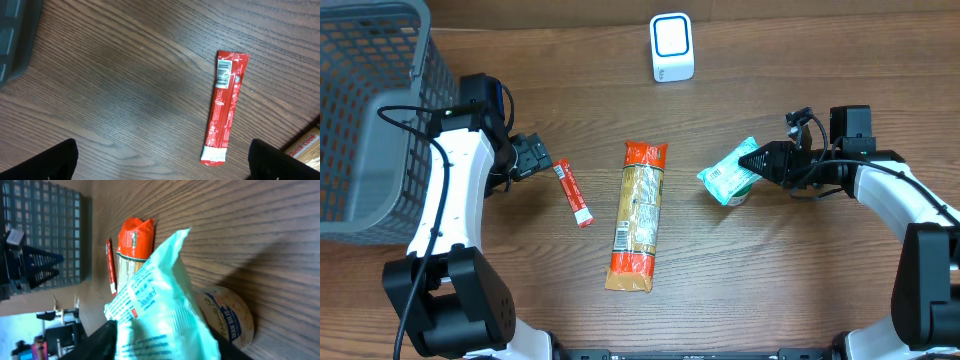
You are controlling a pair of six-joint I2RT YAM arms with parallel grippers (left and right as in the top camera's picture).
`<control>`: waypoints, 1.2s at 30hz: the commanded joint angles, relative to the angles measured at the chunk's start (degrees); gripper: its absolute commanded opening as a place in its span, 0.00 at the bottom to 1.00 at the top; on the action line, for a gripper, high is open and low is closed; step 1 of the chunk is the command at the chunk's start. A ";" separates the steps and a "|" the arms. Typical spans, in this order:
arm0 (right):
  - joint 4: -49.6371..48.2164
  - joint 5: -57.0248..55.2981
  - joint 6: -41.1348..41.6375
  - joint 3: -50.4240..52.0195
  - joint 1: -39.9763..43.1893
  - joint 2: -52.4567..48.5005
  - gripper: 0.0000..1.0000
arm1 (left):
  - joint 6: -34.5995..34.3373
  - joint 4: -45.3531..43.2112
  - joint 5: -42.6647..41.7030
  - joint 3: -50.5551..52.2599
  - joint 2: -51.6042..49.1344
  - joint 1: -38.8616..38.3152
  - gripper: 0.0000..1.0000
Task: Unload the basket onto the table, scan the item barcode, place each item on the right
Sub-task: 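Move the right gripper left and grasp the teal wrapped packet, then lift the teal packet and carry it toward the white scanner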
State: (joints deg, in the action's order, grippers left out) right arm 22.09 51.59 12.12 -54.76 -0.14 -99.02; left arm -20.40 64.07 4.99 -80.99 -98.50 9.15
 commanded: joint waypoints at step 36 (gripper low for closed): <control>-10.25 -17.05 16.63 -0.33 -4.39 -1.73 0.04 | 0.46 -0.07 0.33 -0.59 0.63 0.04 1.00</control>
State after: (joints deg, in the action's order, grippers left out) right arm 10.07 36.14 28.77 -54.74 -2.72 -99.61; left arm -20.40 64.07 4.99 -80.99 -98.50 9.15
